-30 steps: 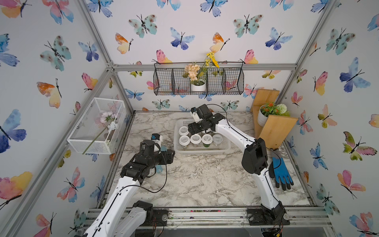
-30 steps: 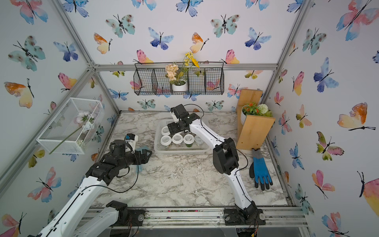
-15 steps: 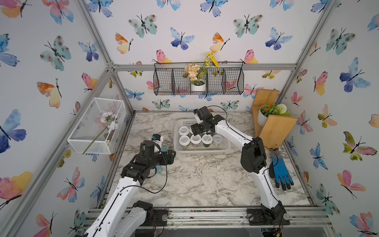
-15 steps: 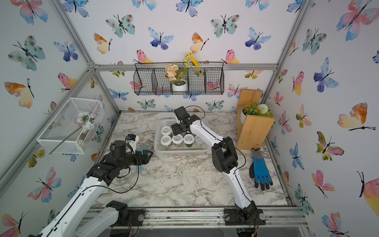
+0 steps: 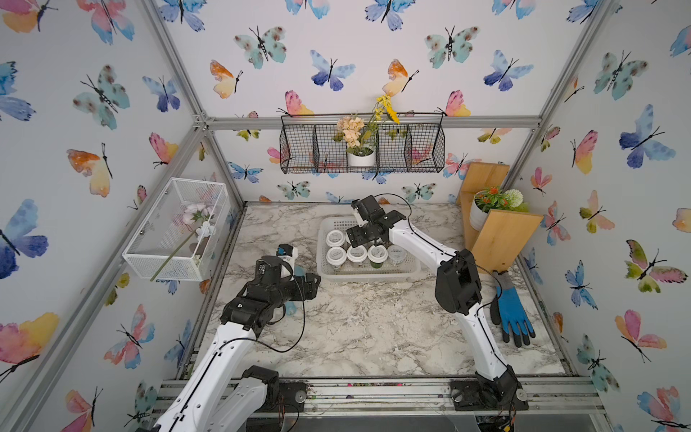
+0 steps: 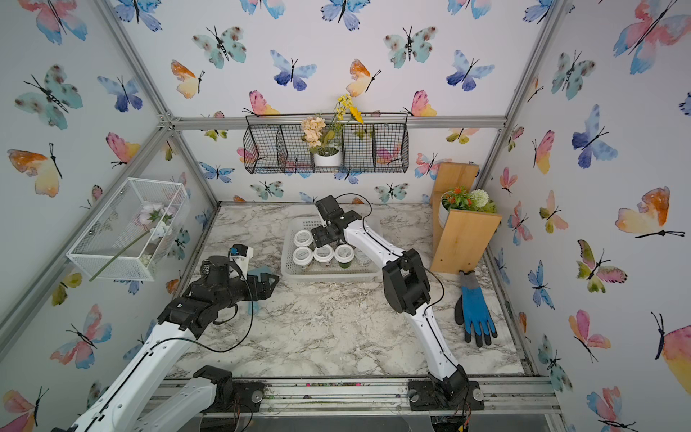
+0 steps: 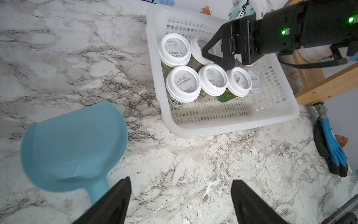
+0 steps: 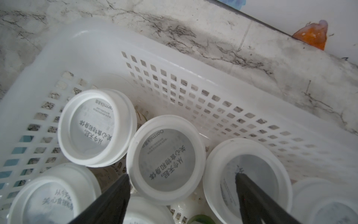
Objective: Put the yogurt in the basket
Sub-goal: Reset both arms
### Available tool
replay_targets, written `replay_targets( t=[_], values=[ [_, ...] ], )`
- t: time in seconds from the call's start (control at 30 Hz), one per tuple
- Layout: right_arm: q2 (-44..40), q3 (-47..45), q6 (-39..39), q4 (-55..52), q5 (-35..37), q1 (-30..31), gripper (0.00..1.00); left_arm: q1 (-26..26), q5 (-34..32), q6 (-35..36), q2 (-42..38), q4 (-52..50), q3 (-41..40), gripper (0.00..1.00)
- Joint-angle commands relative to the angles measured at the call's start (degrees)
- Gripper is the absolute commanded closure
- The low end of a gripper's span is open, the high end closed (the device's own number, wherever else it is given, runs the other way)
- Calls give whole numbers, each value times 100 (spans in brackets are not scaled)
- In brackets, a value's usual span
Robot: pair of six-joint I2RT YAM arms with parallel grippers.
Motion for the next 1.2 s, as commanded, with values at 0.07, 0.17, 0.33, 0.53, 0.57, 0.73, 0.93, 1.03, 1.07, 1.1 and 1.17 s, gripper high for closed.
replay_targets(
  t=[0.07,0.17,0.33,0.53,0.57,0.73,0.93,1.03,1.07,1.1,1.17],
  values=[
    [209,193,-84,-66,302,27,12,37,230,42,-47,106,-42,14],
    [238,195,-94,-81,366,31,12,33,239,48,-62,106,-42,14],
    [269,230,-112,-128,439,25,11,38,249,47,-69,106,-47,14],
    [227,205,-123,-117,456,32,11,37,265,47,-60,114,-51,14],
    [227,204,-129,-117,456,27,11,37,265,47,-54,114,-46,14],
    [75,102,-103,-70,316,31,11,37,265,48,-54,123,-60,14],
    [-316,-106,-47,223,128,31,11,37,276,60,-42,123,-60,14],
    [-254,65,-18,234,71,36,12,33,292,58,-38,136,-69,14],
    [-208,133,5,229,47,31,12,37,291,56,-44,126,-69,14],
    [-167,180,21,227,30,31,13,38,292,56,-51,132,-69,14],
    [-101,245,61,262,-15,31,14,37,291,53,-74,141,-69,14]
  ],
)
